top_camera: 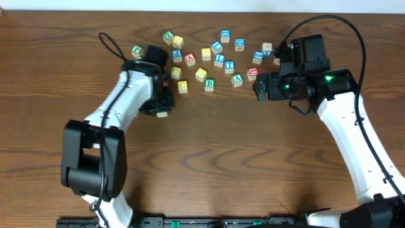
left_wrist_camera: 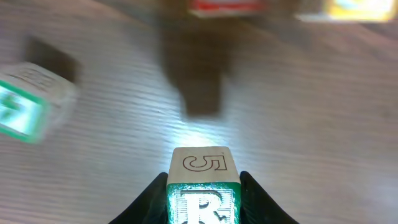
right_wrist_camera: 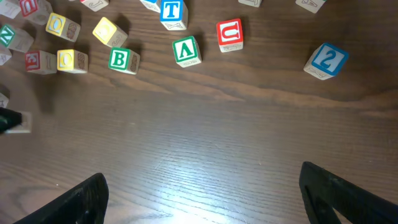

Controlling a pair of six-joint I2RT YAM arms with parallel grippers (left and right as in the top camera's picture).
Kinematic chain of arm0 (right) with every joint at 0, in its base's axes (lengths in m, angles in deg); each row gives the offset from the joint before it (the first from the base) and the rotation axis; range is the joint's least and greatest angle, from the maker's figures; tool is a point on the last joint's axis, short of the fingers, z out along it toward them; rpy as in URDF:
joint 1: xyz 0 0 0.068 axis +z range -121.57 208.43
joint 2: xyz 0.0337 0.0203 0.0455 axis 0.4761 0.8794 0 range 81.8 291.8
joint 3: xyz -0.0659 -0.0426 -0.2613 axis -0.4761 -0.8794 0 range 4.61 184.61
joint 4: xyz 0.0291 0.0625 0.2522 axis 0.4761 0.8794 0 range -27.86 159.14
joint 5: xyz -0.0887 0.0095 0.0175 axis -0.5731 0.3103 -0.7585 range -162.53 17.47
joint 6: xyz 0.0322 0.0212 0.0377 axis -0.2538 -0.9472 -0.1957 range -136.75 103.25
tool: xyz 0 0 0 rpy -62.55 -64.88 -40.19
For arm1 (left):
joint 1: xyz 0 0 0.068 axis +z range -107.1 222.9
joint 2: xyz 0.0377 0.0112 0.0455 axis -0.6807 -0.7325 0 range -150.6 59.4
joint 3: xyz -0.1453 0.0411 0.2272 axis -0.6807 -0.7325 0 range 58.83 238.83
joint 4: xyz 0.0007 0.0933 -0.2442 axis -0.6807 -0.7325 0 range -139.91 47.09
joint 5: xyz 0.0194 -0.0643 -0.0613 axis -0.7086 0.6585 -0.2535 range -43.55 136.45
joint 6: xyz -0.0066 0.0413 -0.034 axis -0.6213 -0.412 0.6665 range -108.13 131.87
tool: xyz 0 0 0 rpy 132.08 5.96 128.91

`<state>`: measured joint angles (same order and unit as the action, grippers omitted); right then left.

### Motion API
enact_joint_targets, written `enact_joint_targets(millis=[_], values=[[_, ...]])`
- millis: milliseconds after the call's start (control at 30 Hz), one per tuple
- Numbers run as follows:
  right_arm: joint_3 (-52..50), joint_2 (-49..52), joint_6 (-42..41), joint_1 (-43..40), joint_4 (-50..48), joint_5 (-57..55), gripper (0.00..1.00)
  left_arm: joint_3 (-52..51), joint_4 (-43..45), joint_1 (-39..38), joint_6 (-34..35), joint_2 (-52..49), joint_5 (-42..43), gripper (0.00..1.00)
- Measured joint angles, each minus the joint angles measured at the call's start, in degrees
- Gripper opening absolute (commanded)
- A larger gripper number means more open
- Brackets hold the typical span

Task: Spell out ROBOT

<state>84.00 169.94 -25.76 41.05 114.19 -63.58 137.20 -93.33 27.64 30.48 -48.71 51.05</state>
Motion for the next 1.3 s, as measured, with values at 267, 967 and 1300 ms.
enact_joint_targets(millis=[267, 967, 1300], values=[[0.0, 0.0, 0.0, 0.0, 0.6, 0.0, 0.93, -0.2, 2.5, -9.0, 5.5, 0.0, 0.1, 0.31], [0.0, 0.0, 0.0, 0.0, 0.6, -0.2, 0.96, -1.7, 6.1, -11.8, 6.8, -3.1, -0.5, 0.31], [0.0, 0.0, 0.0, 0.0, 0.7, -0.5, 0.96, -1.9, 6.8, -11.8, 6.4, -5.0, -0.5, 0.42]])
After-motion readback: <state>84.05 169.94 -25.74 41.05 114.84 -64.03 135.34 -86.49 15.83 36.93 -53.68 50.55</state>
